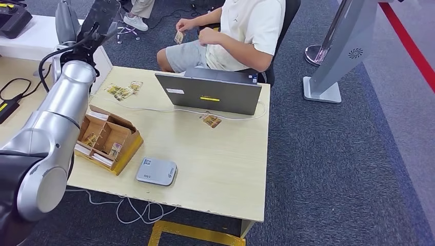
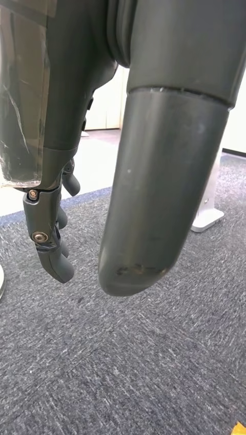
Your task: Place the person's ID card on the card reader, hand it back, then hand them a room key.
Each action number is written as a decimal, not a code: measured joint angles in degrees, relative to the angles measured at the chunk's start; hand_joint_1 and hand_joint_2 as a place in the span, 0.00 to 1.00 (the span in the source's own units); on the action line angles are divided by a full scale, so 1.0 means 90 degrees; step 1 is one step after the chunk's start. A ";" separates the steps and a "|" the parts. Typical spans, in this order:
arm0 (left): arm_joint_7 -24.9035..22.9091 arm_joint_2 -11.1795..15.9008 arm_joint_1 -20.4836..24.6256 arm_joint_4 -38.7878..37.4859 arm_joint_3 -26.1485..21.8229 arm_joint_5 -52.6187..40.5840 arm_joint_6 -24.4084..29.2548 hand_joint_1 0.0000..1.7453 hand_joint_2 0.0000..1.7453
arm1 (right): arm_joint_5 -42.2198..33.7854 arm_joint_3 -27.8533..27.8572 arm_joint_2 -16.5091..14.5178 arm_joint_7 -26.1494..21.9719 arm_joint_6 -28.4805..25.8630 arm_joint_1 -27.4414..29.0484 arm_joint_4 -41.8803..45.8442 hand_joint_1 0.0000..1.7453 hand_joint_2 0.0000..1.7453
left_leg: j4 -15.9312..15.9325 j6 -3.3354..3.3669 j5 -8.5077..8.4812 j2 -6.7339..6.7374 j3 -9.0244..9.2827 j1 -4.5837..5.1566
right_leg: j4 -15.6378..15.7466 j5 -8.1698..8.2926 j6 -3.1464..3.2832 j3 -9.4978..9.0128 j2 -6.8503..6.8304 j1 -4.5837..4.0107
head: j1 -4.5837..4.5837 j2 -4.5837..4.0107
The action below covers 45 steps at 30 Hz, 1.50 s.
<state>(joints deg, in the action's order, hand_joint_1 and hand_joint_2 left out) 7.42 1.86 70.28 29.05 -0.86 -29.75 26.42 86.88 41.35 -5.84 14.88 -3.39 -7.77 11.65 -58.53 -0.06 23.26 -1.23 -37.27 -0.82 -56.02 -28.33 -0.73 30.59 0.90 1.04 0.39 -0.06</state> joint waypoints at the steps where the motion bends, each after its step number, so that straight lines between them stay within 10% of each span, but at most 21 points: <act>1: 0.0118 0.0039 -0.0097 0.0121 -0.0006 0.0202 0.0089 0.00 1.00 | -0.0007 0.0000 -0.0001 -0.0004 0.0000 0.0010 0.0000 0.00 0.00 | 0.0001 0.0000 0.0000 0.0001 0.0000 0.0000 | -0.0001 0.0000 0.0000 -0.0001 0.0002 0.0000 | -0.0001 0.0000; 18: 0.0995 0.2778 -0.1061 0.0859 -0.1467 0.2458 0.0177 0.00 1.00 | -0.0217 0.0152 -0.0006 -0.0075 0.0004 0.0326 -0.0008 0.00 0.00 | 0.0021 -0.0047 0.0033 0.0077 0.0033 -0.0011 | -0.0020 -0.0029 0.0044 0.0022 0.0073 -0.0008 | 0.0047 0.0000; 39: 0.1025 0.3286 -0.1253 0.0860 -0.1754 0.2464 0.0217 0.00 1.00 | -0.0231 0.0166 -0.0007 -0.0075 0.0008 0.0310 -0.0007 0.00 0.00 | 0.0023 -0.0047 0.0032 0.0037 0.0028 -0.0011 | -0.0021 -0.0039 0.0046 -0.0010 0.0034 -0.0014 | 0.0041 0.0001; 43: 0.1671 0.4695 -0.4458 0.0823 -0.3903 0.5336 -0.1231 0.00 1.00 | -0.0577 0.0388 0.0010 -0.0233 0.0063 0.0500 -0.0016 0.00 0.00 | 0.0078 -0.0067 0.0208 0.0331 0.0290 0.0084 | -0.0013 -0.0139 0.0059 -0.0124 0.0337 0.0087 | 0.0099 -0.0001; 45: 0.1846 0.4612 -0.5443 0.0830 -0.4762 0.5405 -0.1444 0.00 1.00 | -0.0624 0.0467 0.0035 -0.0216 0.0162 0.0573 -0.0016 0.00 0.00 | 0.0070 -0.0060 0.0223 0.0266 0.0296 0.0069 | -0.0002 -0.0177 0.0058 -0.0137 0.0268 0.0083 | 0.0149 0.0000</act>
<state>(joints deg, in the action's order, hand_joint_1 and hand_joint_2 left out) 24.03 43.37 21.29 36.52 -43.72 18.89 13.42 81.26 45.56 -5.52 12.93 -1.93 -2.62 11.51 -57.90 -0.60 25.27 1.16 -34.60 -0.20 -56.04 -29.93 -0.20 29.36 3.32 1.78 1.74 -0.06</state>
